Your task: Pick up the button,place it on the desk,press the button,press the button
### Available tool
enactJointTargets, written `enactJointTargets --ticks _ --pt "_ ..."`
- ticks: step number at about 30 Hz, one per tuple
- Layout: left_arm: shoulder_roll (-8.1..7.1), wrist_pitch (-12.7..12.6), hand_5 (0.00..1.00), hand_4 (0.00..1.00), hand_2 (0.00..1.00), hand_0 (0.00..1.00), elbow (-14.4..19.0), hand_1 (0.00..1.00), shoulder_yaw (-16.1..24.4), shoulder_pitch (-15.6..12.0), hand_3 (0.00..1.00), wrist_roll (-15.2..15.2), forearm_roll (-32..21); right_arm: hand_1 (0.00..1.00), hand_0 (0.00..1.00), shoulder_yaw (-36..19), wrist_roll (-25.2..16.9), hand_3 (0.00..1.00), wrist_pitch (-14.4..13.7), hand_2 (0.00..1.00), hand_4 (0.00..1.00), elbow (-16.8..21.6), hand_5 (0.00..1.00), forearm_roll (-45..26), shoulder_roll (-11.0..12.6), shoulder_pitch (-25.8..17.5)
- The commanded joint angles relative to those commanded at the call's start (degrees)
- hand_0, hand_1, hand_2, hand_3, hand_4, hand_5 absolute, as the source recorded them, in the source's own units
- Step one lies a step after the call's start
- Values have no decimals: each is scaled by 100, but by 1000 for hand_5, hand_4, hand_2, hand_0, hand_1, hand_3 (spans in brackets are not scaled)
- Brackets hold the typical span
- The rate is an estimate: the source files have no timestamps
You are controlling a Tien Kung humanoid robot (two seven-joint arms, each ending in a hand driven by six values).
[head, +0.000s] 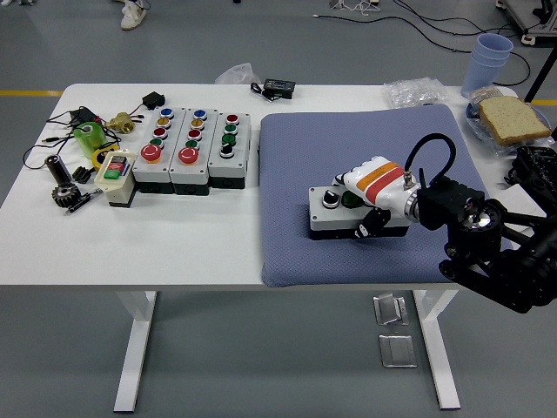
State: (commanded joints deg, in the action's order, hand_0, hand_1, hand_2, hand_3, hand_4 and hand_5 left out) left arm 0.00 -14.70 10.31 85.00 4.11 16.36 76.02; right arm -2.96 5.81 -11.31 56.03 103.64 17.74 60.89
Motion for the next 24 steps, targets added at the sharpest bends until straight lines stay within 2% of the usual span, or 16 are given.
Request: enactJointTargets --ticks 2,3,8,9,13,20,24 --pt "0 0 476 259 415 535 0 420 8 -7 412 -1 14 475 599 -58 4 759 55 591 873 21 227 -7 18 -23" --pt "0 -1 476 260 415 536 0 420 10 -11 413 -2 18 739 908 -93 3 893 100 790 952 40 270 -57 29 -36" --pt "0 3 476 260 415 536 0 420 13 -25 413 -3 43 739 908 -280 -7 893 411 790 952 147 270 -368 93 -89" --pt "0 4 475 260 416 536 0 421 16 -28 413 -2 52 896 998 -308 -26 973 452 954 977 164 310 -419 106 -96" --pt "0 11 475 260 416 536 0 421 28 -41 413 6 91 896 998 -405 -49 973 571 954 977 264 310 -593 174 -141" --pt "0 15 474 260 416 536 0 421 32 -68 412 7 91 919 998 -816 -28 998 687 981 984 692 311 -728 396 -292" --pt "0 33 475 259 416 535 0 421 71 -94 414 22 184 926 998 -1546 98 998 720 991 986 1228 313 -543 601 -535"
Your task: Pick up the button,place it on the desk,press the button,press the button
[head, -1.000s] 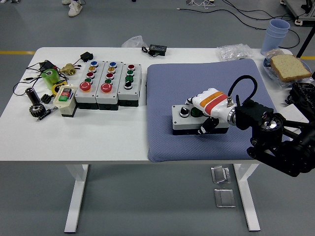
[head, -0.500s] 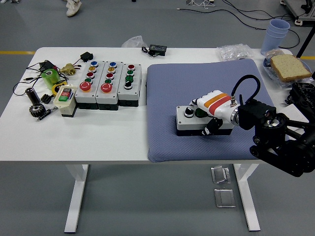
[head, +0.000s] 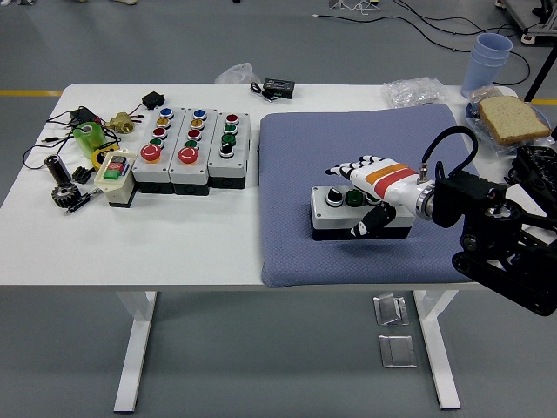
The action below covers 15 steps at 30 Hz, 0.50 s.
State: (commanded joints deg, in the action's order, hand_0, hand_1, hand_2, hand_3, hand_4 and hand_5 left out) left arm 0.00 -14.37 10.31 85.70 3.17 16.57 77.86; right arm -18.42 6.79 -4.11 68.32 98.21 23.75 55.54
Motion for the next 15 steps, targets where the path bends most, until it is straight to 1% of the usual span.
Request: enactJointTargets --ticks 1,2,3,4,5,7,8,9,10,11,12,14,15 --pt "0 7 475 259 416 535 0 421 9 -1 414 1 38 926 998 -211 142 998 -61 991 986 188 313 82 102 -123" --pt "0 11 475 259 416 535 0 421 -3 0 414 -6 36 926 998 -435 331 998 -209 991 986 399 313 173 241 -297" --pt "0 13 475 260 417 535 0 421 -8 1 415 -10 32 652 826 -693 520 923 -324 770 735 625 231 212 334 -439" --pt "0 10 475 260 417 535 0 421 -11 -3 415 -15 10 652 826 -858 643 923 -422 770 735 765 231 214 410 -544" --pt "0 5 475 260 417 535 0 421 -13 -9 415 -22 -21 652 826 -1045 790 923 -608 770 735 945 231 206 516 -690" --pt "0 2 475 260 417 535 0 421 -3 -30 415 -24 -54 652 826 -1516 990 923 -1075 770 735 1360 231 38 769 -1062" --pt "0 7 475 260 417 535 0 421 19 -40 415 -17 -11 652 826 -1732 956 923 -1336 770 735 1543 231 -137 892 -1235" --pt "0 10 477 259 417 534 0 421 30 -44 416 -14 10 274 425 -1892 935 718 -1551 451 451 1681 86 -361 972 -1381" --pt "0 22 477 259 417 534 0 421 33 -48 416 -8 57 274 425 -2018 929 718 -1689 451 451 1865 86 -584 1134 -1569" --pt "0 31 477 259 417 534 0 421 30 -52 416 -4 82 274 425 -2091 940 718 -1751 451 451 2038 86 -824 1301 -1748" --pt "0 34 477 259 417 534 0 421 29 -53 416 -3 88 274 425 -2109 943 718 -1766 451 451 2105 86 -1037 1362 -1822" --pt "0 32 477 259 417 534 0 421 25 -72 416 -8 59 274 425 -2123 1066 718 -1785 451 451 2324 86 -1375 1603 -2061" --pt "0 30 477 259 418 534 0 420 31 -83 418 -9 47 26 208 -2125 1139 697 -1799 256 491 2429 2 -1451 1717 -2184"
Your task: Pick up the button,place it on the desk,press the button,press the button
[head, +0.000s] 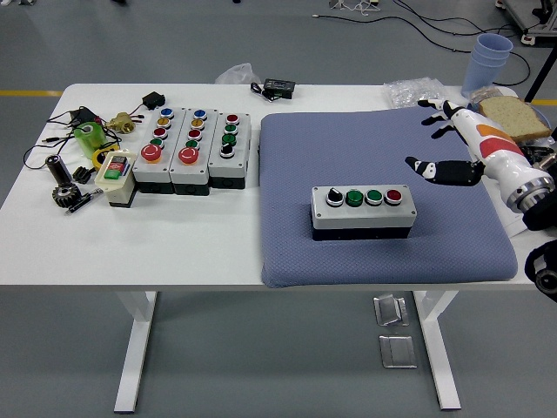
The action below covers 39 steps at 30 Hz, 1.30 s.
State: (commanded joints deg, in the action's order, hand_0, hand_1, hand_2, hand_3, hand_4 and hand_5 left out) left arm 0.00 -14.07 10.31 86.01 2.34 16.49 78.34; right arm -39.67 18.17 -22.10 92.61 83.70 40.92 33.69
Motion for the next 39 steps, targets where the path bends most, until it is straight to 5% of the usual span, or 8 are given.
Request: enactJointTargets --ticks 5,6,8,16,25,39 --pt "0 13 477 259 418 534 0 420 8 -30 418 4 43 26 208 -3 296 697 192 256 491 215 2 118 197 -247" --pt "0 18 478 258 418 535 0 421 4 -39 419 6 53 2 134 3 411 726 324 221 331 262 2 205 209 -277" --pt "0 22 478 258 418 535 0 421 15 -47 419 10 79 2 134 17 548 726 502 221 331 346 2 349 214 -316" --pt "0 16 479 258 418 535 0 422 -17 -23 419 0 13 4 124 307 1031 740 1003 257 267 247 2 697 -57 -118" --pt "0 3 481 258 418 534 0 421 -2 -3 419 3 -4 4 126 597 1321 754 1036 240 284 -17 2 979 -581 151" --pt "0 1 483 258 418 533 0 421 -22 17 419 -2 -24 4 141 699 1390 752 1075 243 341 -426 2 1018 -918 301"
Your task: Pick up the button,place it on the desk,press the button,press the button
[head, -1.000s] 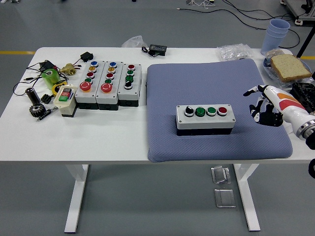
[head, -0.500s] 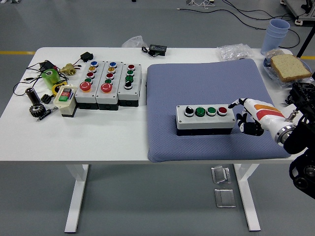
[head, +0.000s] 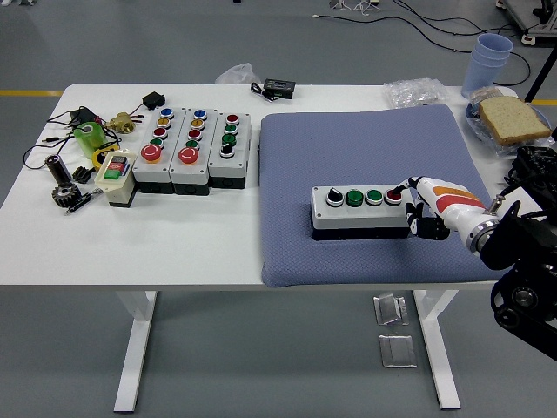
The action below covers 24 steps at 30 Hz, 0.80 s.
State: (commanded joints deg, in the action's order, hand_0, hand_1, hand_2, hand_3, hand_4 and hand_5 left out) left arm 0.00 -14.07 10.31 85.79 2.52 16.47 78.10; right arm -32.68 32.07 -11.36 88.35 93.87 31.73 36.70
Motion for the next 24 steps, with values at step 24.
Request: enactJointTargets --ticks 24 --pt "0 -7 484 257 418 532 0 421 3 31 418 -10 -29 2 137 -28 70 746 55 241 370 -51 2 75 -40 -49"
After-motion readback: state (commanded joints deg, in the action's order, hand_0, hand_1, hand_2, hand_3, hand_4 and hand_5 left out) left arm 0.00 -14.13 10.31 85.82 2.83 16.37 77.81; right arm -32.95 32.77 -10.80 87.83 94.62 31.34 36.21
